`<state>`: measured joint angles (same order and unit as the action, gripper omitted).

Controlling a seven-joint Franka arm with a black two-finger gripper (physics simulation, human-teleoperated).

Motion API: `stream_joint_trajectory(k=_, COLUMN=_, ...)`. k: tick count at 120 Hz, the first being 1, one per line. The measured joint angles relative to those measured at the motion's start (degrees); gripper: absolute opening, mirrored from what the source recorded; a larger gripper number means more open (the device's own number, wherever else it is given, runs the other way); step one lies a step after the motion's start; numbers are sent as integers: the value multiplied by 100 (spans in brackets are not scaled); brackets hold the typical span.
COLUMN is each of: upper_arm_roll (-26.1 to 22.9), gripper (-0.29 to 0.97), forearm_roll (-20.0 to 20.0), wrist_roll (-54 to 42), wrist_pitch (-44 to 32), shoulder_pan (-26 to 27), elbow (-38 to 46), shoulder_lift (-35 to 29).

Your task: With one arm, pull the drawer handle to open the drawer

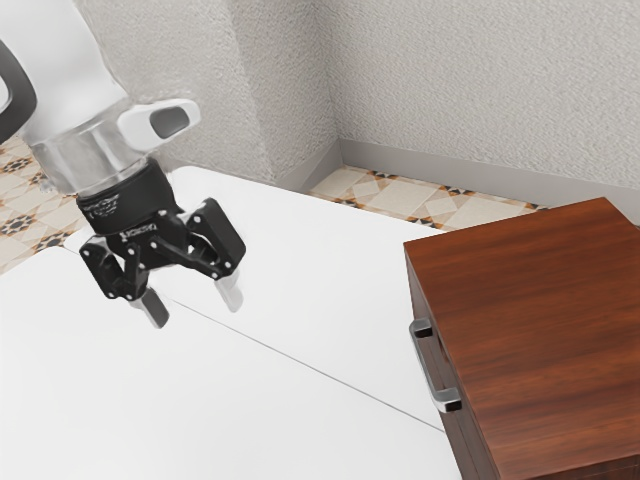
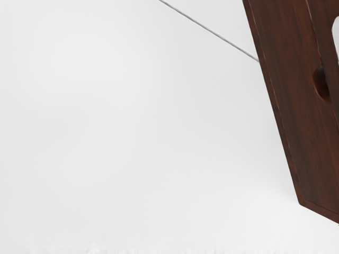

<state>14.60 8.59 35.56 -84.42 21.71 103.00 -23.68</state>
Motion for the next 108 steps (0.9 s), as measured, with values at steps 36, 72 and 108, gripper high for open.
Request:
stream_joint_trajectory(k=36, upper_arm_roll=-1832, gripper=62, forearm_roll=810, wrist_roll=1105, wrist_pitch=-1433, shoulder_pan=-1034, elbow=1830, shoulder_lift=-1016)
stream_joint_trajectory(k=72, upper_arm_roll=-1875, gripper=60, forearm_roll=928, wrist_roll=1976, wrist_pitch=-2677, shoulder_pan=-840, elbow=2311, shoulder_lift=-1123)
stream_joint_trajectory(k=108, upper_arm_roll=-1988, gripper=52, forearm_roll=894, wrist_roll=2255, wrist_pitch=-3006, shoulder_pan=-842, elbow=2619, shoulder_lift=-1395)
